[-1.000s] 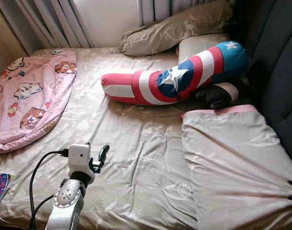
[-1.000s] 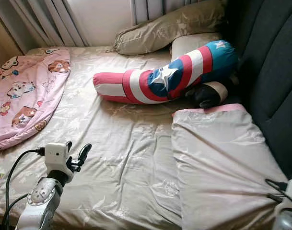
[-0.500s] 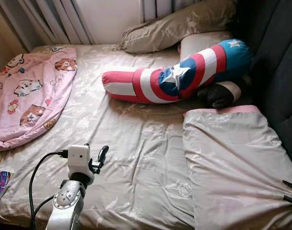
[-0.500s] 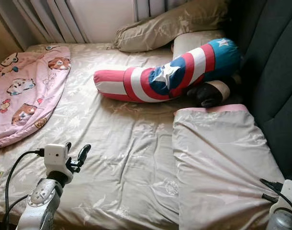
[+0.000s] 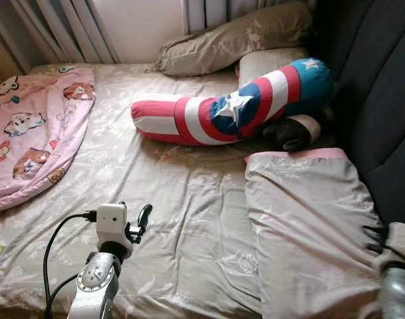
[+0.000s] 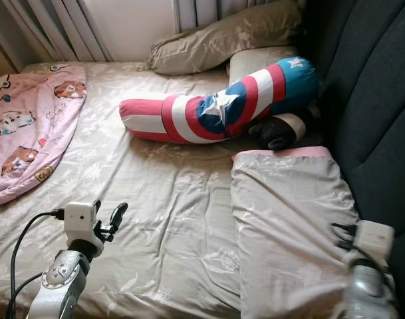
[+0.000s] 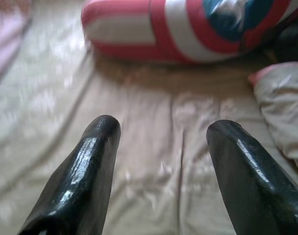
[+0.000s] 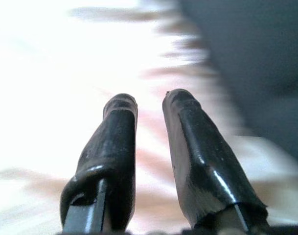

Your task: Clean up the room

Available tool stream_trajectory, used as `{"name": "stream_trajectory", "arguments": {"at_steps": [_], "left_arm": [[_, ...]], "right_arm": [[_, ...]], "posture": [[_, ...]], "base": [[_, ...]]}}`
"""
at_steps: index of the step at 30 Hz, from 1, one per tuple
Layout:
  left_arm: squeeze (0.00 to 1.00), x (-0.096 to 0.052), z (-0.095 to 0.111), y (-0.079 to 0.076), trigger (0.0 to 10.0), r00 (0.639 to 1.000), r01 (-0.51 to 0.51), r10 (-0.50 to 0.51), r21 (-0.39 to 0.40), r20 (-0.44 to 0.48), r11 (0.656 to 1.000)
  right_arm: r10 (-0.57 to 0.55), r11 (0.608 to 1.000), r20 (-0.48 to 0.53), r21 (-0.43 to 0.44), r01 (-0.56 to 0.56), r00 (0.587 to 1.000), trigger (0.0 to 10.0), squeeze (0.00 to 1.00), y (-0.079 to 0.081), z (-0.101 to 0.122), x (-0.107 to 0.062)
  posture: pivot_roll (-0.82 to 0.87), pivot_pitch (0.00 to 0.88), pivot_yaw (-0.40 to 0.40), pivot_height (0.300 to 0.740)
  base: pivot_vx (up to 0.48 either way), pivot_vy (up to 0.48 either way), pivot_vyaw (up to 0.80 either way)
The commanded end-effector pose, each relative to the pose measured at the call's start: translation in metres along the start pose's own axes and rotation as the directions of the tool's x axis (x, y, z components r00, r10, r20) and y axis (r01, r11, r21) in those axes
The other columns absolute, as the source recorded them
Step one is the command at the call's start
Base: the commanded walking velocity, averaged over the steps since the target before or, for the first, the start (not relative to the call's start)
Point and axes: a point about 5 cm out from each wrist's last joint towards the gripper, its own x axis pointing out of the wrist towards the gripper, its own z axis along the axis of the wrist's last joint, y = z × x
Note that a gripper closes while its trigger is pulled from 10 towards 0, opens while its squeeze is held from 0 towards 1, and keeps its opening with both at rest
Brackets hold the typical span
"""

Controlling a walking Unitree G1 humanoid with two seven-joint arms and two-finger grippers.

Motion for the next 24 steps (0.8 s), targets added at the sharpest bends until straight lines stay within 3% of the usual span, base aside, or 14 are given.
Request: {"name": "stream_trajectory", "arguments": {"at_steps": [1, 3, 4, 6, 11, 17, 24], "left_arm": [[0.0, -0.003, -0.016, 0.007, 10.0, 0.997, -0.04, 0.038, -0.031, -0.061, 0.999], [0.0, -0.004, -0.026, 0.01, 10.0, 0.993, -0.072, 0.067, -0.046, -0.099, 0.996], [0.0, -0.004, -0.026, 0.01, 10.0, 0.993, -0.072, 0.067, -0.046, -0.099, 0.996], [0.0, -0.005, -0.039, 0.011, 10.0, 0.984, -0.086, 0.075, -0.061, -0.16, 0.994], [0.0, -0.012, -0.072, 0.01, 10.0, 0.942, -0.073, 0.055, -0.043, -0.33, 0.996], [0.0, -0.031, -0.107, 0.005, 10.0, 0.852, -0.052, 0.049, 0.008, -0.521, 0.999], [0.0, -0.051, -0.126, 0.014, 10.0, 0.791, -0.047, 0.075, 0.061, -0.608, 0.997]], "right_arm": [[0.128, 0.991, -0.073, -0.029, -0.13, 0.989, 10.0, 0.0, 0.022, -0.023, -0.007], [0.185, 0.977, -0.166, -0.079, -0.2, 0.969, 10.0, 0.0, 0.037, -0.043, -0.014], [0.185, 0.977, -0.166, -0.079, -0.2, 0.969, 10.0, 0.0, 0.037, -0.043, -0.014], [0.201, 0.978, -0.234, -0.012, -0.209, 0.951, 10.0, 0.0, 0.047, -0.062, -0.022], [0.219, 0.972, -0.323, -0.016, -0.237, 0.921, 10.0, 0.0, 0.061, -0.084, -0.034], [0.259, 0.945, -0.404, -0.079, -0.316, 0.877, 10.0, 0.0, 0.076, -0.1, -0.044], [0.207, 0.977, -0.385, 0.025, -0.214, 0.899, 10.0, 0.0, 0.075, -0.102, -0.045]], "posture": [[0.05, 0.104, 0.023, 0.74], [0.06, 0.101, 0.023, 0.74], [0.06, 0.101, 0.023, 0.74], [0.08, 0.098, 0.027, 0.74], [0.07, 0.086, 0.03, 0.74], [0.06, 0.063, 0.044, 0.74], [0.06, 0.043, 0.046, 0.74]], "base": [[0.0, 0.0, 0.0], [0.0, 0.0, 0.0], [0.0, 0.0, 0.0], [0.0, 0.0, 0.0], [0.0, 0.0, 0.0], [0.0, 0.0, 0.0], [0.0, 0.0, 0.0]]}}
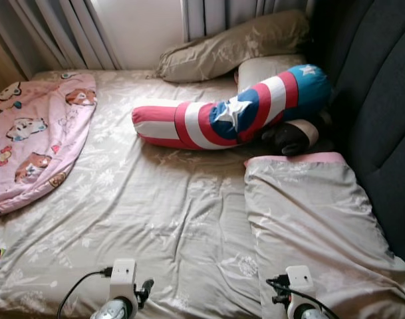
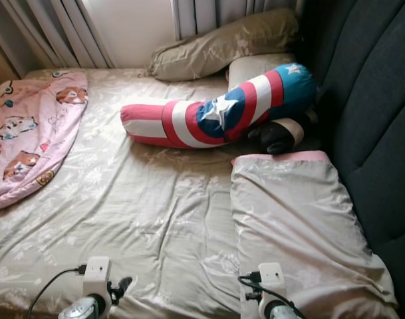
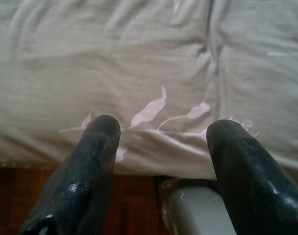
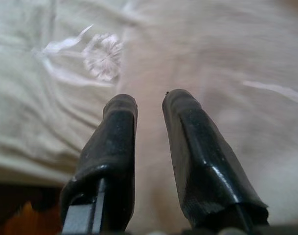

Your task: Clean up the room

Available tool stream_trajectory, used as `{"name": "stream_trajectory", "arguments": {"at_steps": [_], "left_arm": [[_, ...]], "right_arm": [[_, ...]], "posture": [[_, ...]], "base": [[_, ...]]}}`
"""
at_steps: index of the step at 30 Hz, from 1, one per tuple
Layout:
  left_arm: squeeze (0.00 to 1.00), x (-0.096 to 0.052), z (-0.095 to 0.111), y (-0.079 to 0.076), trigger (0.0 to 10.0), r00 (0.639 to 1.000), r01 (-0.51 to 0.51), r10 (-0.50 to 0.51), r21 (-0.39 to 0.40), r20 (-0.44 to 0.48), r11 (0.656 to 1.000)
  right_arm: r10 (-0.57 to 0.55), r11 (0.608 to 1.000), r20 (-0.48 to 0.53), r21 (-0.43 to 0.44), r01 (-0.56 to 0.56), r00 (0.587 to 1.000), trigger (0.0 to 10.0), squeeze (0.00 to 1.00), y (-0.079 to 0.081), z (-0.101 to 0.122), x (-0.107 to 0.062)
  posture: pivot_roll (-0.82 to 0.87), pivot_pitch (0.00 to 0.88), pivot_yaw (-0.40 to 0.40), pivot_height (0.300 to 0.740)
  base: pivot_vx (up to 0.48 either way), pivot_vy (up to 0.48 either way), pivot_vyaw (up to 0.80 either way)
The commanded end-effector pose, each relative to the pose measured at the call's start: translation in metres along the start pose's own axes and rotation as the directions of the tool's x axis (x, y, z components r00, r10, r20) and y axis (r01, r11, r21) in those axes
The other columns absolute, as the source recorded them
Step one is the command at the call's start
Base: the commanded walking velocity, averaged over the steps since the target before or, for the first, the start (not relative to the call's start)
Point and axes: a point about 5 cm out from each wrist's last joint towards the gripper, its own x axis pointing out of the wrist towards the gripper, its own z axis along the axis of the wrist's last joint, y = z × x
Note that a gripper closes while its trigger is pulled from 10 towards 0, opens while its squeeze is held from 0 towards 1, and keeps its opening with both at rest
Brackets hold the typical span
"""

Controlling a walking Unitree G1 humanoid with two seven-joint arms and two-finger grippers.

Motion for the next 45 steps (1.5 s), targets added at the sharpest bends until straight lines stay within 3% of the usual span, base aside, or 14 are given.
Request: {"name": "stream_trajectory", "arguments": {"at_steps": [1, 9, 16, 19, 22, 31, 45], "left_arm": [[0.0, -0.004, -0.011, 0.007, 10.0, 0.999, -0.022, 0.022, 0.013, -0.03, 1.0], [0.0, -0.006, -0.02, 0.007, 10.0, 0.998, -0.022, 0.024, 0.028, -0.064, 0.999], [0.0, -0.011, -0.032, 0.019, 10.0, 0.993, -0.046, 0.049, 0.033, -0.108, 0.998], [0.0, -0.02, -0.05, 0.028, 10.0, 0.984, -0.07, 0.076, 0.037, -0.161, 0.997], [0.0, -0.022, -0.054, 0.029, 10.0, 0.982, -0.076, 0.082, 0.042, -0.173, 0.996], [0.0, -0.022, -0.057, 0.024, 10.0, 0.979, -0.071, 0.081, 0.056, -0.186, 0.996], [0.0, -0.01, -0.041, 0.003, 10.0, 0.984, -0.058, 0.068, 0.063, -0.163, 0.996]], "right_arm": [[-0.025, 0.998, -0.004, 0.051, 0.025, 1.0, 10.0, 0.0, 0.0, -0.004, -0.001], [-0.02, 0.999, -0.085, 0.023, 0.022, 0.996, 10.0, 0.0, 0.011, -0.024, -0.005], [-0.021, 0.999, -0.098, 0.034, 0.024, 0.995, 10.0, 0.0, 0.011, -0.029, -0.007], [0.013, 1.0, -0.106, -0.024, -0.016, 0.994, 10.0, 0.0, 0.016, -0.035, -0.01], [0.013, 1.0, -0.105, -0.016, -0.015, 0.994, 10.0, 0.0, 0.017, -0.036, -0.01], [-0.016, 0.999, -0.089, 0.048, 0.02, 0.996, 10.0, 0.0, 0.012, -0.033, -0.009], [0.007, 0.999, -0.102, 0.04, -0.003, 0.995, 10.0, 0.0, 0.016, -0.035, -0.009]], "posture": [[0.06, 0.043, 0.046, 0.74], [0.05, 0.023, 0.057, 0.74], [0.06, 0.01, 0.058, 0.74], [0.06, 0.0, 0.055, 0.74], [0.07, 0.0, 0.053, 0.74], [0.07, 0.012, 0.056, 0.74], [0.09, 0.061, 0.054, 0.74]], "base": [[0.0, 0.0, 0.0], [0.0, 0.0, 0.0], [0.0, 0.0, 0.0], [0.0, 0.477, 0.43], [0.0, 0.48, 0.79], [0.0, 0.48, 0.23], [0.0, 0.48, 0.0]]}}
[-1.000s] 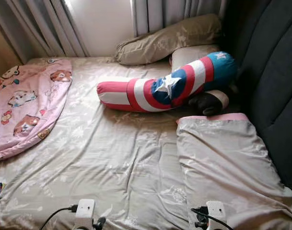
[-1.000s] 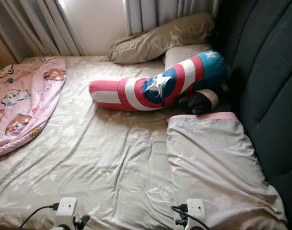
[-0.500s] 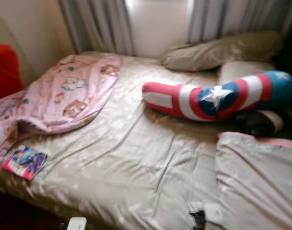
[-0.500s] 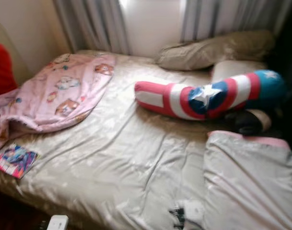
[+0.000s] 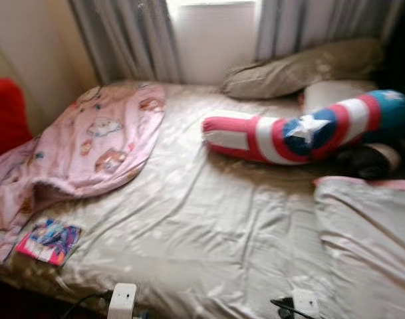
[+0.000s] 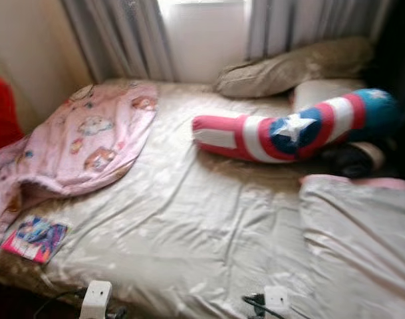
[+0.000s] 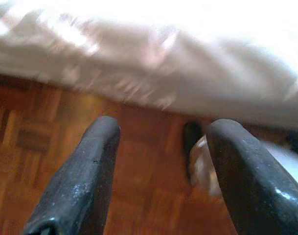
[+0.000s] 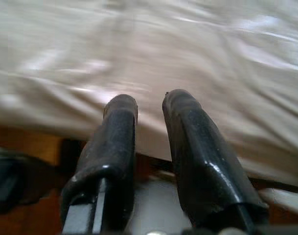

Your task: Clean up the room

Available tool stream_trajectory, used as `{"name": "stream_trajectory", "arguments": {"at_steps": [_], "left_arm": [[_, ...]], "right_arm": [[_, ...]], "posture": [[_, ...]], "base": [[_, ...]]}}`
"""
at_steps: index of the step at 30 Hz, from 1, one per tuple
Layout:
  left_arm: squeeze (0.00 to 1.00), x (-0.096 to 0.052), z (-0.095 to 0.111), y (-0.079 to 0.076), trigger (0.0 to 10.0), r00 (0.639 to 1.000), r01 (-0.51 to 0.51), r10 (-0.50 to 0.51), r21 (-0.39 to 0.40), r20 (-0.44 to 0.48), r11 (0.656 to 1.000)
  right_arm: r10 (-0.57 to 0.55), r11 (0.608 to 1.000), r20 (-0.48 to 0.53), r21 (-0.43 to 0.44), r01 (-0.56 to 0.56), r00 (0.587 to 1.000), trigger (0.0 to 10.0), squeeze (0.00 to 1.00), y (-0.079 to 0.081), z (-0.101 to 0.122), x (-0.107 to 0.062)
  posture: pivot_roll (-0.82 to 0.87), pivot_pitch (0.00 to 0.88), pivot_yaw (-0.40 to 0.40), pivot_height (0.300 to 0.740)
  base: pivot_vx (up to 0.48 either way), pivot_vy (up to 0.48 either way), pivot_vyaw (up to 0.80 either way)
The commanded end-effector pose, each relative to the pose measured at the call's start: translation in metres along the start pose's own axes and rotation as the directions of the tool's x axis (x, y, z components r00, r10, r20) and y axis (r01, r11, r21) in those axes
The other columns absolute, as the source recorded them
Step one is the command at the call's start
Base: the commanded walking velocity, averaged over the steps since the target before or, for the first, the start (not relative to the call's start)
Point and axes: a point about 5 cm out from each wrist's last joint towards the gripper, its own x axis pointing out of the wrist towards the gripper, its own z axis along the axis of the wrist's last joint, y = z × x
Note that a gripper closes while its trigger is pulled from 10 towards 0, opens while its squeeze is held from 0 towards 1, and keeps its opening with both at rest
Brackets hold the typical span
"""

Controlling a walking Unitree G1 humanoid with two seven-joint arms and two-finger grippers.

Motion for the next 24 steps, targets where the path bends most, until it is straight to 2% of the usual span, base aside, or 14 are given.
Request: {"name": "stream_trajectory", "arguments": {"at_steps": [1, 24], "left_arm": [[0.0, 0.0008, 0.001, -0.0017, 10.0, 1.0, -0.003, 0.003, 0.004, -0.009, 1.0], [0.0, 0.0004, 0.0018, 0.0026, 10.0, 1.0, -0.008, 0.008, -0.014, -0.001, 1.0]], "right_arm": [[-0.013, 1.0, -0.01, 0.001, 0.013, 1.0, 10.0, 0.0, -0.0059, -0.0031, -0.0017], [-0.015, 1.0, -0.028, 0.0, 0.015, 0.999, 10.0, 0.0, -0.0075, -0.0034, -0.0014]], "posture": [[0.09, 0.061, 0.054, 0.74], [0.1, 0.086, 0.04, 0.74]], "base": [[0.0, 0.48, 0.0], [0.0, 0.48, 0.0]]}}
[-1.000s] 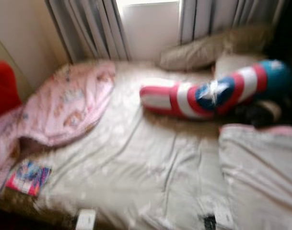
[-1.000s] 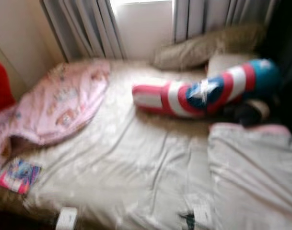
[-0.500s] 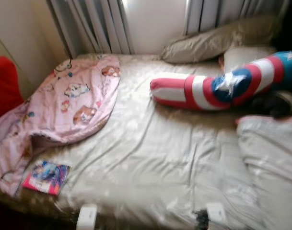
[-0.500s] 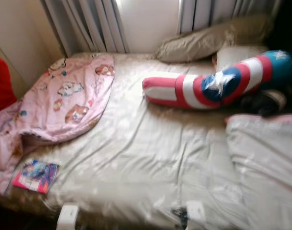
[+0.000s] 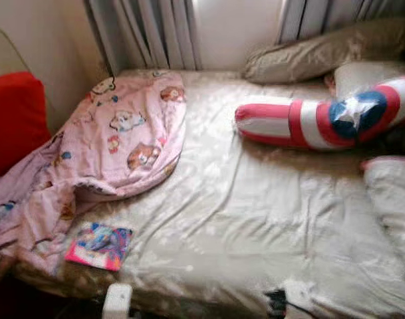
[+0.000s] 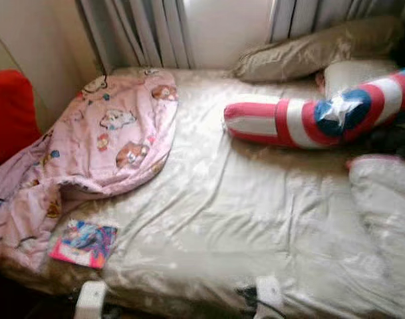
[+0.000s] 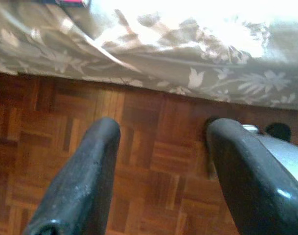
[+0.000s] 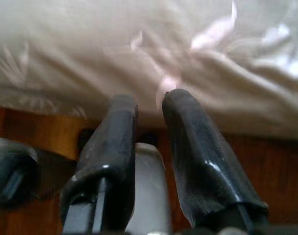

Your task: Clean up the room

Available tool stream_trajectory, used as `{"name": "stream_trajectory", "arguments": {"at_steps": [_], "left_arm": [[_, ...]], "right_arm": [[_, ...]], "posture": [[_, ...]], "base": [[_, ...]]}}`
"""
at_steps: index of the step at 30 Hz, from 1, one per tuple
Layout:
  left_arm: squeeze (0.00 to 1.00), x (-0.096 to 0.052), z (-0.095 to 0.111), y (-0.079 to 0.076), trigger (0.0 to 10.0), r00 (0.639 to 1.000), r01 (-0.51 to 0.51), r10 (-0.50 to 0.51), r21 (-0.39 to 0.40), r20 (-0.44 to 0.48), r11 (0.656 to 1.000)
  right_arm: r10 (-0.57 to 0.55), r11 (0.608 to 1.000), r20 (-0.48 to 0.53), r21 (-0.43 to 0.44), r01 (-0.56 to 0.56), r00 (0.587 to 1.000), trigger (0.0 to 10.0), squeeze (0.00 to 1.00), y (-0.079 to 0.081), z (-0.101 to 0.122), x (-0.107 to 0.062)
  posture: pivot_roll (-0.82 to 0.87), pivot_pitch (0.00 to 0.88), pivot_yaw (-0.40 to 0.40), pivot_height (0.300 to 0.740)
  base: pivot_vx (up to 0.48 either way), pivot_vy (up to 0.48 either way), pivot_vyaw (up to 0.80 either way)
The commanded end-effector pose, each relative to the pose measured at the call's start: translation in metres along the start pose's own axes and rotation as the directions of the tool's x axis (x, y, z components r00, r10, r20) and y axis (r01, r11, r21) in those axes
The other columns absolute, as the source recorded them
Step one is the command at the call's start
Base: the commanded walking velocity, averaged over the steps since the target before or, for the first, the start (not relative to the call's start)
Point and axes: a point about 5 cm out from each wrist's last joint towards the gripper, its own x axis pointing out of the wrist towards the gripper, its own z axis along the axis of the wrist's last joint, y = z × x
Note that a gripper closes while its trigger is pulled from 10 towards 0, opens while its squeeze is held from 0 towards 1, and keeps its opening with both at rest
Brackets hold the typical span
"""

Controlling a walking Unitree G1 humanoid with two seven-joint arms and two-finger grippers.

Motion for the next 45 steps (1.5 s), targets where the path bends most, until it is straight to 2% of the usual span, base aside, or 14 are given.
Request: {"name": "stream_trajectory", "arguments": {"at_steps": [1, 12, 19, 45], "left_arm": [[0.0, -0.0015, -0.0032, 0.0082, 10.0, 1.0, -0.019, 0.019, 0.012, -0.012, 1.0], [0.0, -0.0011, -0.0027, 0.0055, 10.0, 1.0, -0.007, 0.007, 0.012, -0.011, 1.0], [0.0, -0.0026, -0.0061, 0.0119, 10.0, 0.999, -0.029, 0.029, -0.002, -0.019, 1.0], [0.0, -0.002, -0.0046, 0.0104, 10.0, 1.0, -0.026, 0.026, 0.0, -0.018, 1.0]], "right_arm": [[0.016, 1.0, 0.012, 0.002, -0.016, 1.0, 10.0, 0.0, 0.0067, 0.0041, 0.0019], [-0.012, 1.0, -0.002, 0.017, 0.012, 1.0, 10.0, 0.0, 0.0004, 0.0021, 0.001], [-0.004, 1.0, -0.004, 0.014, 0.004, 1.0, 10.0, 0.0, 0.0007, 0.0013, 0.0008], [0.0, 1.0, 0.006, 0.02, -0.001, 1.0, 10.0, 0.0, 0.0031, 0.0033, 0.0015]], "posture": [[0.1, 0.086, 0.04, 0.74], [0.09, 0.061, 0.035, 0.74], [0.09, 0.047, 0.037, 0.74], [0.09, 0.078, 0.034, 0.74]], "base": [[0.0, 0.48, 0.0], [0.0, 0.48, 0.0], [0.0, 0.48, 0.0], [0.0, 0.48, 0.0]]}}
